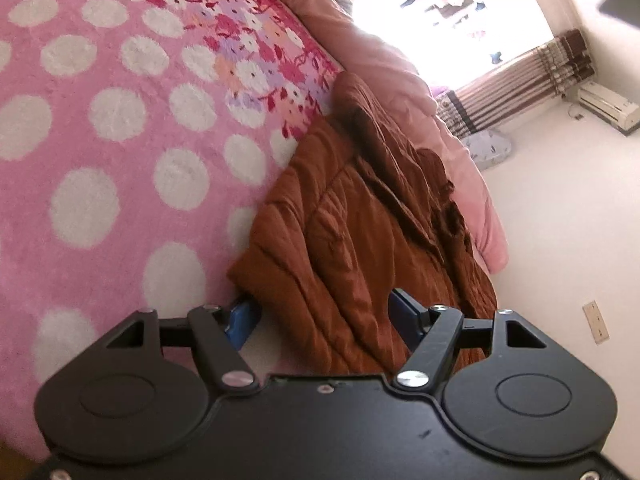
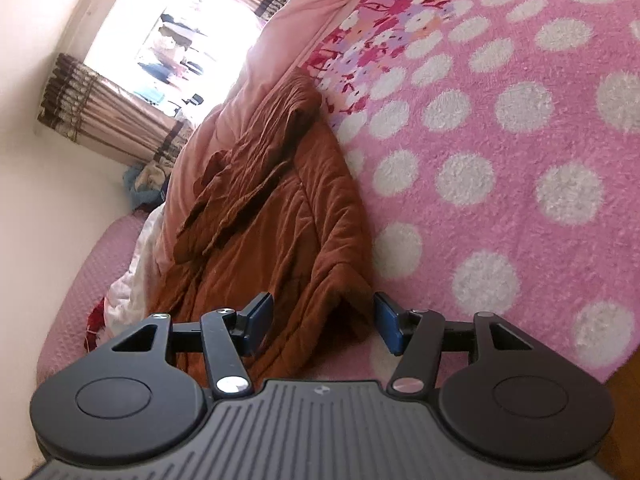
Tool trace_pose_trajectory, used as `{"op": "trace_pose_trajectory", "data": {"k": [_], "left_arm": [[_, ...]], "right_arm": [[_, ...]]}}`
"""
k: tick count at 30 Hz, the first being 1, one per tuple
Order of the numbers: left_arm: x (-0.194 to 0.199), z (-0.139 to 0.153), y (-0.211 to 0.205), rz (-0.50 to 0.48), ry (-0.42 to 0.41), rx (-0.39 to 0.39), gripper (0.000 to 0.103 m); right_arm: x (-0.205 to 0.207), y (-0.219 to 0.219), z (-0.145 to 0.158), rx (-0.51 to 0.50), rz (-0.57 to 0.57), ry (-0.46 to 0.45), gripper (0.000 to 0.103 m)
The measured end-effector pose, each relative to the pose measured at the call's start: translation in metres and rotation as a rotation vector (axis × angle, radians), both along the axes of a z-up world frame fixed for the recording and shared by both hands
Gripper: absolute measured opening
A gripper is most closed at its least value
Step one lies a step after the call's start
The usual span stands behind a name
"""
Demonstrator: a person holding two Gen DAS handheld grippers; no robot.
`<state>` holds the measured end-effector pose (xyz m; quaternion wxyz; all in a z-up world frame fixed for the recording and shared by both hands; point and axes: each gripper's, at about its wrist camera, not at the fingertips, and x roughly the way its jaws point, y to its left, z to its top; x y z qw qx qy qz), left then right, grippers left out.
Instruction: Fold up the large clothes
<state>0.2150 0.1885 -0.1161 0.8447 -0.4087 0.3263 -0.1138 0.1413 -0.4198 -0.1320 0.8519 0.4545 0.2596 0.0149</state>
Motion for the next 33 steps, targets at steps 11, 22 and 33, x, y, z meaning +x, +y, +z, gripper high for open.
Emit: {"op": "trace_pose_trajectory", "data": {"k": [11,22,33], "left_arm": [[0.012,-0.002,-0.001,-0.023,0.028,-0.008,0.007],[0.02,0.044,-0.012,-0.044,-0.09,0.054,0.007],[0.135,0.153,-0.035,-0.09,-0.259,0.206,0.007]], "right_arm": [[0.005,0.006,-0.007,-0.011,-0.024,0.006,0.02],[0.008,0.0,0.026,0.031,-0.004,-0.13,0.011],[0.101,-0.025,0.111,-0.005,-0.012,-0.258,0.009]]}}
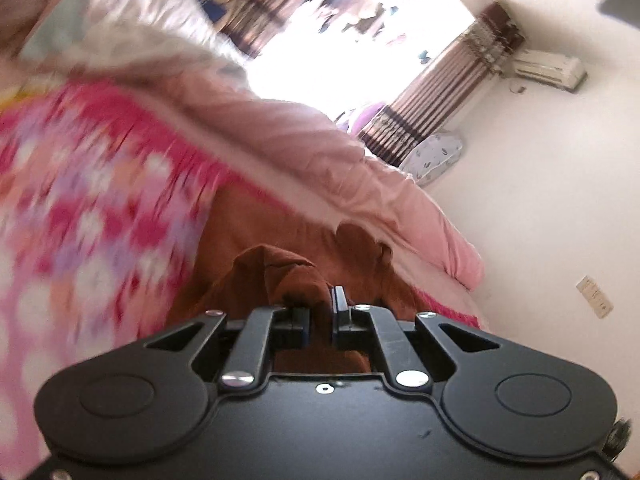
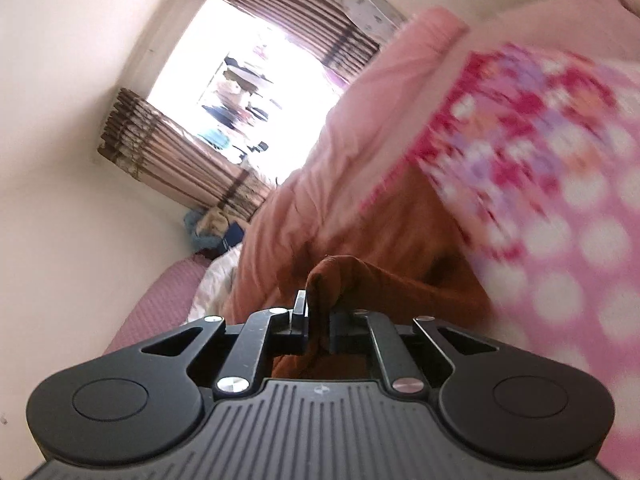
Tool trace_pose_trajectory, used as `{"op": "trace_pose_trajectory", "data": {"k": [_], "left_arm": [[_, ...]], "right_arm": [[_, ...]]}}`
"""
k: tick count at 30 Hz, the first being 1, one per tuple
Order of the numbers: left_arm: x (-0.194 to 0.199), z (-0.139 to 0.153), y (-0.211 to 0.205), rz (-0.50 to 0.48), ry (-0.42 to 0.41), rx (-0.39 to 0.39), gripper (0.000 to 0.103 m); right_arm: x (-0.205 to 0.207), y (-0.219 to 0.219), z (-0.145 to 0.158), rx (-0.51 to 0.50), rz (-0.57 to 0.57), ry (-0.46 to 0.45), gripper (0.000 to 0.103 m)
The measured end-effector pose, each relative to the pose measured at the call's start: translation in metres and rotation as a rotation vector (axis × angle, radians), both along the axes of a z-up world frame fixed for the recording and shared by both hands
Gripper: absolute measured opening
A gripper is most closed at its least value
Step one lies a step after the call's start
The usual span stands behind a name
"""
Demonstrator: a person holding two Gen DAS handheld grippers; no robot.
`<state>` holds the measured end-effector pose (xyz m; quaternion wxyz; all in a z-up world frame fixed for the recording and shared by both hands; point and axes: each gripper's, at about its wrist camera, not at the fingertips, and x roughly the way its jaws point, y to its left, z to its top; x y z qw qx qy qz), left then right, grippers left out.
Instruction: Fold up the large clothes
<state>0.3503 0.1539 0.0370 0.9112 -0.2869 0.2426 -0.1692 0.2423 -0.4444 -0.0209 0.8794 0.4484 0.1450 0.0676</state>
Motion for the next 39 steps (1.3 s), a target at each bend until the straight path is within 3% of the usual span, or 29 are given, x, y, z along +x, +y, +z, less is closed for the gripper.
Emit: {"op": "trace_pose_trajectory", "data": {"k": [4,8,12,14,17,21,22,23,25,27,29,32,35,39], "left_arm": [[0.075,0.023,-0.015,0.01,-0.017,0.087,0.007],[0.149,0.016,-0.027,0.02,0.036,0.11,0.007],[0.215,-0.02,-0.036,0.021,0.124,0.142,0.008],[0.239,-0.042,-0.037,0.012,0.182,0.156,0.016],[0.265,-0.073,-0.038,-0.023,0.258,0.167,0.017],[0.261,-0.067,-0.019,-0.049,0.234,0.085,0.022],[0.256,-0.057,-0.015,-0.043,0.218,0.076,0.031],[0.25,-0.048,-0.013,-0.022,0.192,0.084,0.053],[0.231,-0.023,-0.009,0.049,0.105,0.145,0.063],[0.211,0.003,-0.014,0.053,0.045,0.196,0.063],[0.196,0.017,-0.024,-0.005,0.006,0.203,0.063],[0.18,0.026,-0.051,-0.059,-0.034,0.268,0.063],[0.177,0.018,-0.079,-0.097,-0.036,0.339,0.064],[0.2,-0.017,-0.1,-0.098,0.023,0.418,0.064]], "right_arm": [[0.069,-0.016,0.028,0.007,-0.014,-0.017,0.009],[0.143,-0.025,0.035,-0.02,-0.044,0.026,0.009],[0.206,-0.031,0.012,-0.043,-0.079,0.118,0.009],[0.232,-0.033,-0.008,-0.032,-0.093,0.177,0.009],[0.257,-0.035,-0.039,-0.017,-0.115,0.252,0.009],[0.258,-0.036,-0.058,0.013,-0.102,0.245,0.016],[0.254,-0.037,-0.057,0.017,-0.092,0.227,0.018],[0.25,-0.038,-0.054,0.019,-0.089,0.218,0.024],[0.236,-0.037,-0.04,-0.015,-0.116,0.202,0.035],[0.221,-0.033,-0.018,-0.108,-0.173,0.171,0.051],[0.205,-0.018,0.005,-0.231,-0.196,0.136,0.054],[0.194,0.016,0.028,-0.343,-0.09,0.052,0.053],[0.195,0.057,0.037,-0.471,-0.003,0.026,0.052],[0.213,0.091,0.026,-0.601,0.056,0.085,0.046]]}}
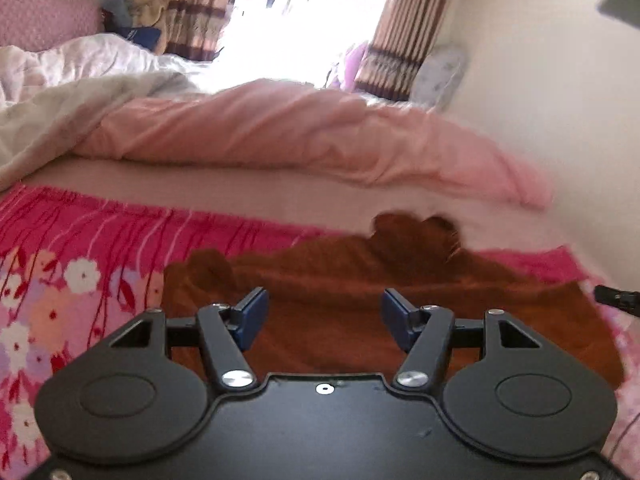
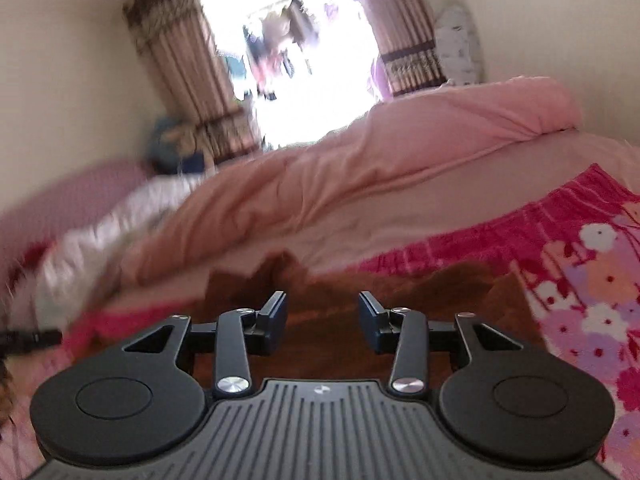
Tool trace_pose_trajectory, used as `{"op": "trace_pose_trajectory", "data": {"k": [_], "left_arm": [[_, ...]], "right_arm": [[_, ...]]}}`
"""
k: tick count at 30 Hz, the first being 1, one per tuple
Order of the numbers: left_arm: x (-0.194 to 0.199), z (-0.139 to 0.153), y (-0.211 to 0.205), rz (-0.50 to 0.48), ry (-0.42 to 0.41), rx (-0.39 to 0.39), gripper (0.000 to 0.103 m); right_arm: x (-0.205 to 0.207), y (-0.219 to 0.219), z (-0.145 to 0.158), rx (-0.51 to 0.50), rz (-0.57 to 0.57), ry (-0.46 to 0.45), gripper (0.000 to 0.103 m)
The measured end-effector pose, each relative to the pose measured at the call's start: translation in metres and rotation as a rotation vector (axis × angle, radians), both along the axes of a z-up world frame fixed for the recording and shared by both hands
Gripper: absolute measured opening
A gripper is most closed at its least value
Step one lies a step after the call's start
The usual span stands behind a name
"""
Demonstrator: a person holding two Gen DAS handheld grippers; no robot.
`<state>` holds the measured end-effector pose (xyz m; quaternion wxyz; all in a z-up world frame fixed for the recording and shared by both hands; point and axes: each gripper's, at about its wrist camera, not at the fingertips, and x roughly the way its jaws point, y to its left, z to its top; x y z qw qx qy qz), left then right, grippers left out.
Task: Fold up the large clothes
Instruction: 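Grasp the jacket hem with both tools, fold it toward the collar, release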
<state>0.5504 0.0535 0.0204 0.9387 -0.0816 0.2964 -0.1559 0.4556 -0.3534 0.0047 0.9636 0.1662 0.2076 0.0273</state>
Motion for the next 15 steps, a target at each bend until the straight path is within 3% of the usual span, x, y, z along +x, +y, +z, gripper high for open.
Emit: {"op": "trace_pose_trajectory", "data": {"k": [4,6,9,11,13,15], "left_arm": [[0.031,-0.04,0.007,0.064,0.108,0.012,0.063],[0.042,-0.055,0.012,0.061,0.12,0.005,0.064],[0.046,-0.059,0.014,0.052,0.112,-0.003,0.063],[0.038,-0.048,0.016,0.04,0.071,-0.006,0.064],[0.026,-0.032,0.028,0.051,0.015,-0.03,0.064],[0.018,-0.019,0.045,0.107,-0.043,-0.03,0.064]], "right_arm": [[0.022,-0.002,-0.026,-0.065,-0.056,0.101,0.044],[0.03,-0.014,-0.041,-0.067,-0.104,0.141,0.042],[0.032,-0.035,-0.059,0.015,-0.118,0.163,0.024],[0.025,-0.044,-0.061,0.079,-0.098,0.139,0.025],[0.016,-0.053,-0.055,0.149,-0.081,0.101,0.034],[0.004,-0.064,-0.044,0.163,-0.103,0.039,0.064]]}}
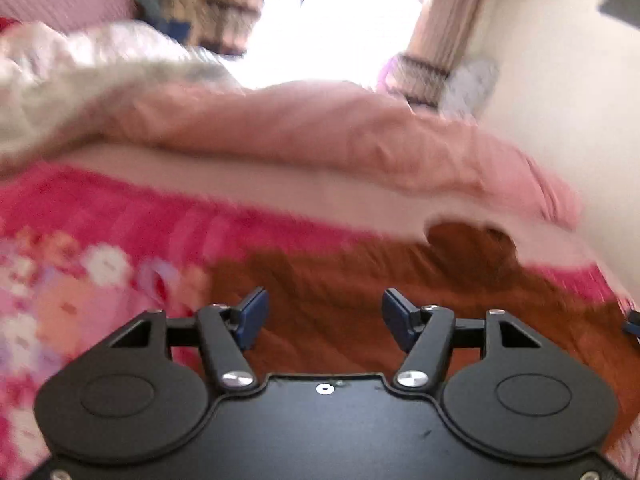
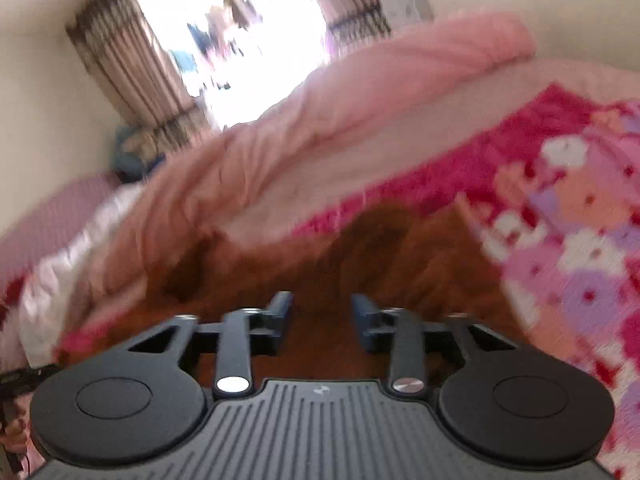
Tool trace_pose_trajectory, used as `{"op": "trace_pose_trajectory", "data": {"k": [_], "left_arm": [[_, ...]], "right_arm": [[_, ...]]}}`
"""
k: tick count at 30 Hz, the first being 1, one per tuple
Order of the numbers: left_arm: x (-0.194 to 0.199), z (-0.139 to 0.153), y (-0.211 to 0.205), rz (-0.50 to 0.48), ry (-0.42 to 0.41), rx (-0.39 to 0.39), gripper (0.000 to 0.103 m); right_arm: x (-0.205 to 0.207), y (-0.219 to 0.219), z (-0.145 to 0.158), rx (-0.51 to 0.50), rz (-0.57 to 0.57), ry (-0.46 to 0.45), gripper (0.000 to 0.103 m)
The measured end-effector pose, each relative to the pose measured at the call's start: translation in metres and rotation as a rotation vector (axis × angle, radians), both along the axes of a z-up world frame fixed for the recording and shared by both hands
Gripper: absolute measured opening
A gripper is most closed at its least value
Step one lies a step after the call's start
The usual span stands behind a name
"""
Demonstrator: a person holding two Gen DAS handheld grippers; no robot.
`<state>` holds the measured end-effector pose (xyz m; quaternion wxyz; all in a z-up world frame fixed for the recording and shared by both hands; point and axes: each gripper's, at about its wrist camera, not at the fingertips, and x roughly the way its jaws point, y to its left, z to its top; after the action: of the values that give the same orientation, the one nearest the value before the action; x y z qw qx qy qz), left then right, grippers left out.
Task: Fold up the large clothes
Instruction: 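Grasp the jacket hem with both tools, fold it toward the collar, release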
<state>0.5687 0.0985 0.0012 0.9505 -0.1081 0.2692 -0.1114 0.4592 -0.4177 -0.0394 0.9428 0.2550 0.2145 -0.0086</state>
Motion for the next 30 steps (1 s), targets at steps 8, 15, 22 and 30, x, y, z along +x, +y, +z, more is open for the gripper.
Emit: {"op": "trace_pose_trajectory", "data": {"k": [8,15,22,30], "left_arm": [[0.025,-0.029,0.039,0.121,0.156,-0.062,0.064],[0.033,-0.04,0.028,0.087,0.174,-0.125,0.032],[0.029,-0.005,0.022,0.05,0.081,-0.135,0.011],[0.071,-0.043,0.019,0.098,0.202,-0.08,0.012]], "right_arm": [[0.004,-0.011,0.007,-0.167,-0.109,0.035,0.074],[0.026,0.003,-0.004,-0.196,-0.098,0.128,0.035],[0.006,-0.011,0.028,-0.159,-0.154,0.014,0.009],[0.047,-0.028,-0.009,-0.118,-0.176,0.161,0.009]]}}
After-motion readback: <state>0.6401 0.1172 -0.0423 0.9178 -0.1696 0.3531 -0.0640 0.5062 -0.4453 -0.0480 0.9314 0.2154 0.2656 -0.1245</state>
